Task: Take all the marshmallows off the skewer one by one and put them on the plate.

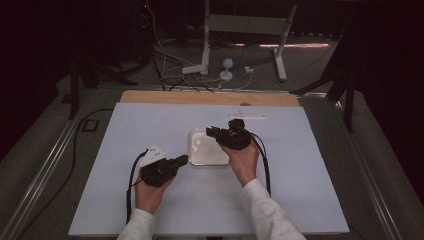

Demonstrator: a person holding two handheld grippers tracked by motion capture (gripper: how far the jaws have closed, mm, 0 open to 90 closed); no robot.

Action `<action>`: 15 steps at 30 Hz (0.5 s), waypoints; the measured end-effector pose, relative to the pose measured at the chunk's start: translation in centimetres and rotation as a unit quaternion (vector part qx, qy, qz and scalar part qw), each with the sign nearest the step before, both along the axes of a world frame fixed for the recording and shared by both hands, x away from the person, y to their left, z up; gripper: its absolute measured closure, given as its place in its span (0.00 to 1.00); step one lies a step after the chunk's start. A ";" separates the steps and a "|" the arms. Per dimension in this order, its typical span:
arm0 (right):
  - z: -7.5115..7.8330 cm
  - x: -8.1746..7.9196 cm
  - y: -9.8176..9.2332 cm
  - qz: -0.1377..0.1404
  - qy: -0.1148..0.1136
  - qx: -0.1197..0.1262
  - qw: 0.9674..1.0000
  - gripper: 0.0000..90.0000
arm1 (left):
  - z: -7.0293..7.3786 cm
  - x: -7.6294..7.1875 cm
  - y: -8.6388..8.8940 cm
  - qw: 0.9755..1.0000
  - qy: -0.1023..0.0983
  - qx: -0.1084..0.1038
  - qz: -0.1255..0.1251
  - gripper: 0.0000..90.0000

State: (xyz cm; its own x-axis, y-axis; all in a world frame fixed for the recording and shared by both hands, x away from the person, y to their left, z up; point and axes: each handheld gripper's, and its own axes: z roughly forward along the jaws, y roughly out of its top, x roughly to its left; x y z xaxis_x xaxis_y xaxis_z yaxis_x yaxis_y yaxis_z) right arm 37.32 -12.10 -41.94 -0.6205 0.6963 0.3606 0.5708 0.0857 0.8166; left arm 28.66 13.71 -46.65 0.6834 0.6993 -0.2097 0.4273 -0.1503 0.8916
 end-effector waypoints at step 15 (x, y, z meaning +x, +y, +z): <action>-0.9 1.2 -2.2 0.002 0.020 -0.013 1.000 0.85 | -0.3 0.2 1.0 1.000 0.007 -0.009 0.022 1.00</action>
